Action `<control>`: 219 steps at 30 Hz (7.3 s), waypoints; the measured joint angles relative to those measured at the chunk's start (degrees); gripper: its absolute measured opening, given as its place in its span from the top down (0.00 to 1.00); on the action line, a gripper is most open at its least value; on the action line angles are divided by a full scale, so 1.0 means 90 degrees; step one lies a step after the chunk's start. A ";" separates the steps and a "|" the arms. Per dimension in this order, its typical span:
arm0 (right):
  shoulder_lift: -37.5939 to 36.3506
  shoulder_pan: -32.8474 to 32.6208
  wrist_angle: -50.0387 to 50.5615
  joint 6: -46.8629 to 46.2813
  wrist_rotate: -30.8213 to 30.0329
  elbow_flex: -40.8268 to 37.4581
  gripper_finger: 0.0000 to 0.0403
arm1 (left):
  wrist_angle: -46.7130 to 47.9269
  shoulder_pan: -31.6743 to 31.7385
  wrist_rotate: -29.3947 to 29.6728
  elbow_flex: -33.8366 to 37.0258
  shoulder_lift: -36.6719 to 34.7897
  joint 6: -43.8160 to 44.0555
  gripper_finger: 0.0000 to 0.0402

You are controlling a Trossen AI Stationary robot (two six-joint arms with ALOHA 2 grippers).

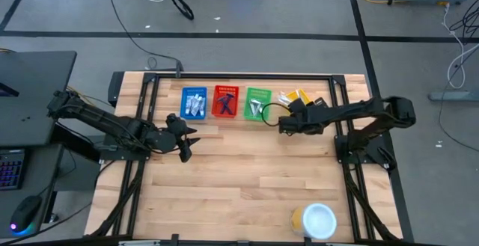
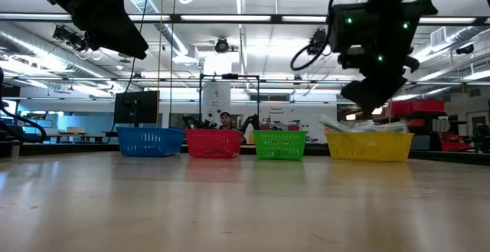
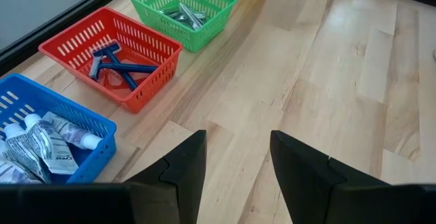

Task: Pick & Place Travel size toiletries
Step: Put the blue toothbrush into the yellow bin, then return to Home Position

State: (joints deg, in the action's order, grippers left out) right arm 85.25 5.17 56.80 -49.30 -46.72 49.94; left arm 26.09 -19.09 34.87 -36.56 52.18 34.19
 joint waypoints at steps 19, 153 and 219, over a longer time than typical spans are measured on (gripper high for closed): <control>-0.0520 0.2517 -0.1543 0.2497 0.2857 0.0051 0.51 | 0.0000 0.0000 -0.0005 0.0000 0.0000 0.0009 0.58; -0.7550 -0.1079 -0.6882 0.6426 0.5203 -0.4260 1.00 | -0.3016 0.0000 -0.2353 0.3171 -0.5299 -0.4706 0.72; -0.8464 -0.1076 -0.7864 0.5908 0.4702 -0.5487 0.99 | -0.4005 -0.0001 -0.2810 0.4017 -0.5302 -0.4558 0.72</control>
State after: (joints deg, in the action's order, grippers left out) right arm 9.08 -4.51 -13.98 3.88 -4.40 0.56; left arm -9.96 -19.10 9.58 -0.40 4.47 -6.83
